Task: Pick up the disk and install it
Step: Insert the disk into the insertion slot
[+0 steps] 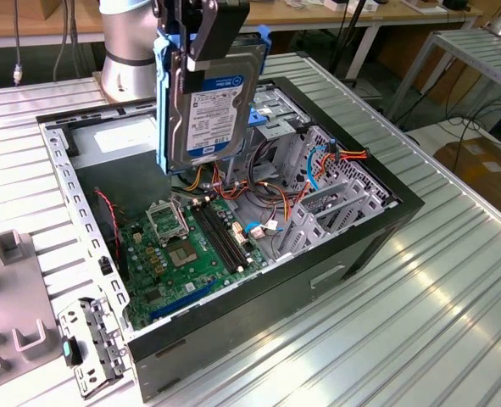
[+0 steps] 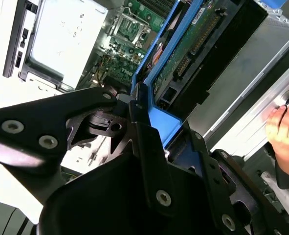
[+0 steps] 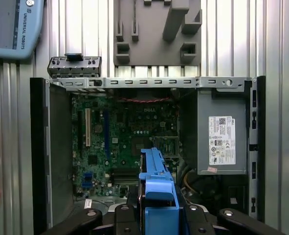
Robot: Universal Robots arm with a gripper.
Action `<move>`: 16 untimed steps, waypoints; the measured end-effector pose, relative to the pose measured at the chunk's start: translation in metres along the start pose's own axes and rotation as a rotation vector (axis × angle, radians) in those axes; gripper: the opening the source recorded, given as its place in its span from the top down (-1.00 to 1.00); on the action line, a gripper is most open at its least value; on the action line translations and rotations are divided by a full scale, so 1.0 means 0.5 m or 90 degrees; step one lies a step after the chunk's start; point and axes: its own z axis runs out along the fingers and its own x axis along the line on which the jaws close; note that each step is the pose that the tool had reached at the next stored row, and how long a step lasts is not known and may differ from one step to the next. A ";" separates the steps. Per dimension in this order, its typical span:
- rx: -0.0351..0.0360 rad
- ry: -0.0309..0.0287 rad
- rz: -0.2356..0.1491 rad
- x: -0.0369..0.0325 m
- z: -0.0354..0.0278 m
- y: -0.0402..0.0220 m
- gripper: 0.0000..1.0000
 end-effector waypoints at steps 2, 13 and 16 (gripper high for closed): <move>0.0000 0.0001 0.000 0.001 0.001 -0.004 0.25; -0.0001 0.0001 0.000 0.042 0.004 -0.006 0.25; 0.0000 0.0000 0.000 0.062 0.005 -0.006 0.25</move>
